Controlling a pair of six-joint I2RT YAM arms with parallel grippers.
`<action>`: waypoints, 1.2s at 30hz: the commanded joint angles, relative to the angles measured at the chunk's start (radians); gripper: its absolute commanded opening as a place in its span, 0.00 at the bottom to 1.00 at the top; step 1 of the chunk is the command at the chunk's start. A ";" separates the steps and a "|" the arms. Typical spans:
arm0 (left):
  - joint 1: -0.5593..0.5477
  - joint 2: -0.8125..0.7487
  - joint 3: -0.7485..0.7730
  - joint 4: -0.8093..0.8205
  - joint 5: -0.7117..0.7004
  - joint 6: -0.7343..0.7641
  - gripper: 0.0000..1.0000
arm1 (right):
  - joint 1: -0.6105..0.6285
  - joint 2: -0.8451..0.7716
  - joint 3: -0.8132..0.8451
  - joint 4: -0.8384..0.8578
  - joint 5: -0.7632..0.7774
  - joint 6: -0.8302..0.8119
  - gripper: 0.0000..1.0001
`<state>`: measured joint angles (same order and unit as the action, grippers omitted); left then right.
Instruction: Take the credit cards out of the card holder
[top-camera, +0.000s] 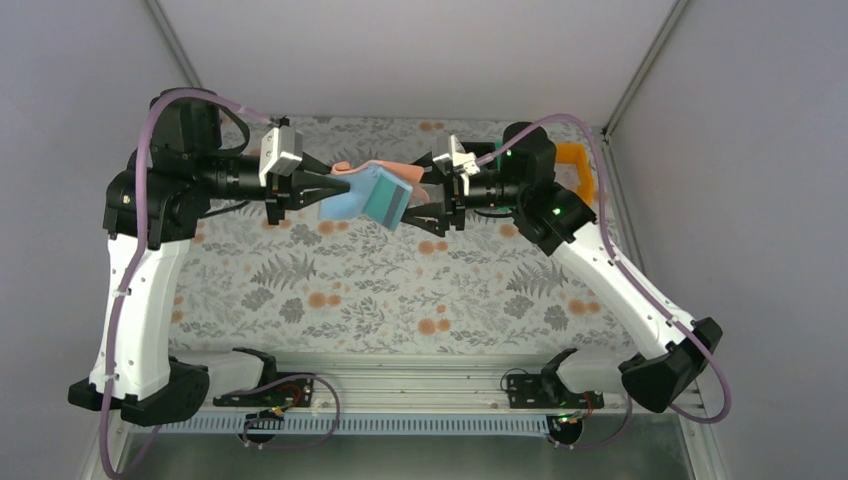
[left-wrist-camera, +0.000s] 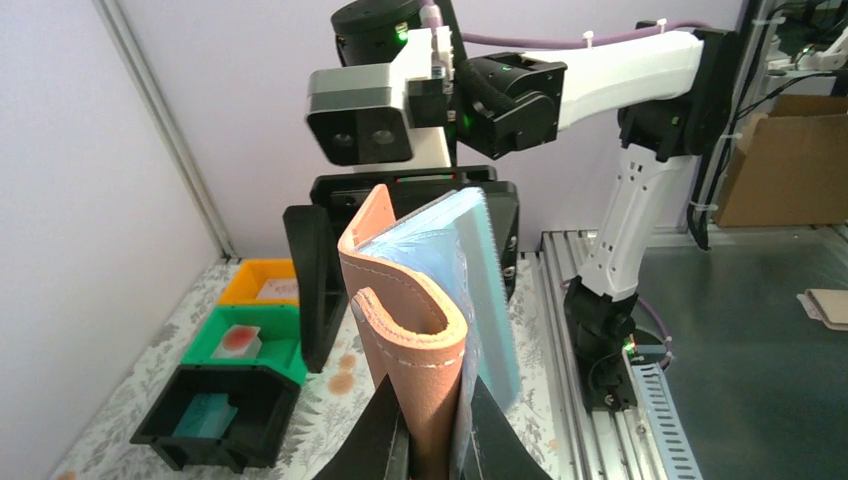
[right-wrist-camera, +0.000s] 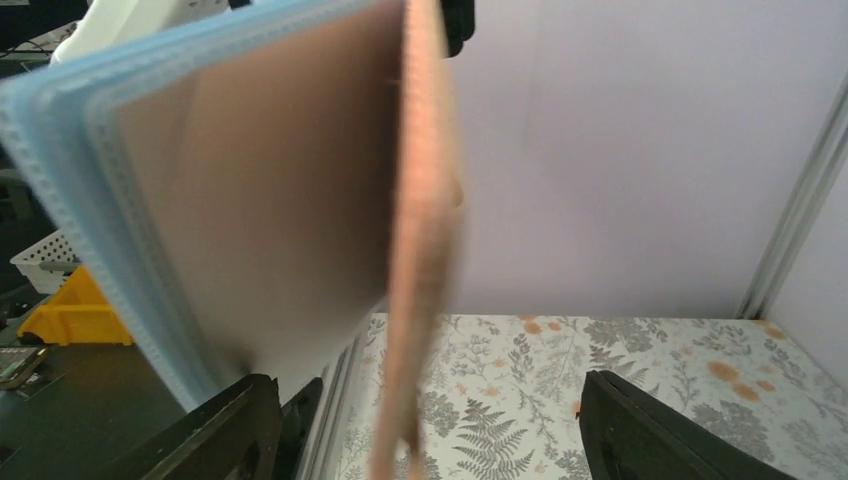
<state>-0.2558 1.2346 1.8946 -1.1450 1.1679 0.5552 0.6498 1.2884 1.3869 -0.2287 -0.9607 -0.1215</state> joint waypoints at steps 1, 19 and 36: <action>0.002 -0.008 -0.019 0.061 -0.039 -0.035 0.02 | 0.019 0.006 0.025 -0.003 -0.044 -0.004 0.77; 0.001 -0.011 -0.050 0.083 -0.025 -0.057 0.02 | 0.136 0.054 0.074 0.105 0.144 0.131 0.93; 0.002 -0.014 -0.051 0.082 -0.021 -0.054 0.02 | 0.135 -0.044 -0.017 0.094 0.100 0.024 0.97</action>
<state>-0.2554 1.2346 1.8462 -1.0859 1.1324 0.5041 0.7723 1.2778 1.3926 -0.1535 -0.8463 -0.0669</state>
